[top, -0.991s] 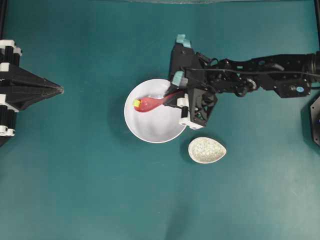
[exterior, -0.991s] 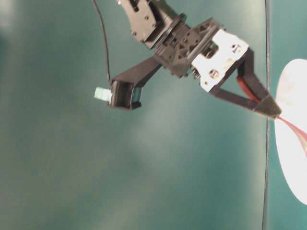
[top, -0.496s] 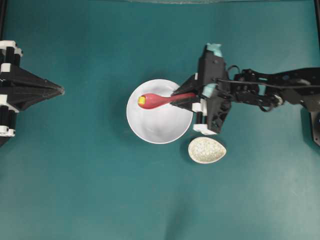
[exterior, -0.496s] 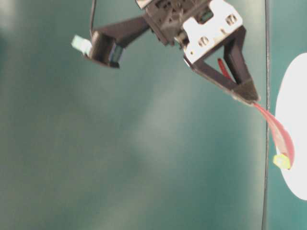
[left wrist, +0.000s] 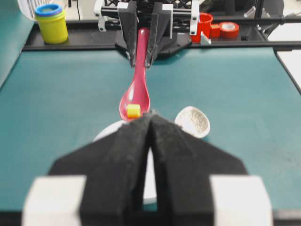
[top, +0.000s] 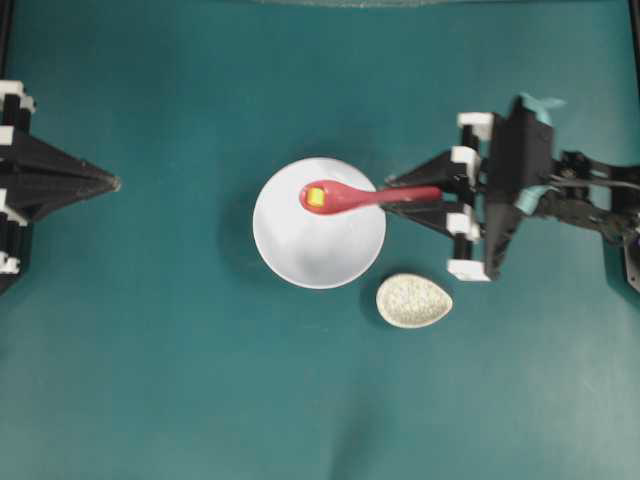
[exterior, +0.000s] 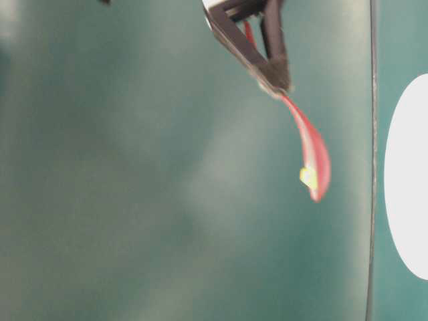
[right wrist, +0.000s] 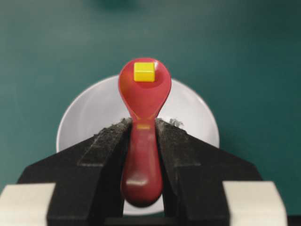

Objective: Scoop the yellow hexagonal prism block from the bowl with a spoon using the right arm.
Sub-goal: 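Lift the spoon carrying the yellow block up and rightward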

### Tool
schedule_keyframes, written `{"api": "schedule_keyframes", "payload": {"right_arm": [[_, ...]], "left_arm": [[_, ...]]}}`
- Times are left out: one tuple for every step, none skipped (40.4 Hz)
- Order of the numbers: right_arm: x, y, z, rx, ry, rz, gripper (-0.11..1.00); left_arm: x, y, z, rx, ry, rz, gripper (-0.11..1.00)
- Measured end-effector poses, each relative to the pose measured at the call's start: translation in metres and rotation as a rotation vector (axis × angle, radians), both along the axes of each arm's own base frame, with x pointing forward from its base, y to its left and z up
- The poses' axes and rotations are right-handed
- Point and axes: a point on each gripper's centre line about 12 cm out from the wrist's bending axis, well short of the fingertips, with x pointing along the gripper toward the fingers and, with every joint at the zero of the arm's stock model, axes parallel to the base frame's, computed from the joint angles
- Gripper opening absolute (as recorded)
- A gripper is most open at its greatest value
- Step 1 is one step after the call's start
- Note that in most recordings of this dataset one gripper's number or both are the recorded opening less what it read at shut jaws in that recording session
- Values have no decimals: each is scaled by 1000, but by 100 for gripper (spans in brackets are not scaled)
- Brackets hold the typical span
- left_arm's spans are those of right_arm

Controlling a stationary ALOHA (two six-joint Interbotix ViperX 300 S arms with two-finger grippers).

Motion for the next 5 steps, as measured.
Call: {"api": "schedule_keyframes", "payload": {"right_arm": [[-3,1,2,-1,-10,1,25],[-5,1,4,-2,-20,0,25],[-6,0,6,-2,-29,-2,25],[-8,1,7,-4,-39,0,25],[-11,1,9,-4,-50,-1,25]], "left_arm": [[0,0,0,2,0,0,-1],[-1,0,1,0,-3,0,-1],[-1,0,0,0,0,0,-1],[-2,0,1,0,0,0,-1],[-2,0,1,0,-2,0,-1]]}}
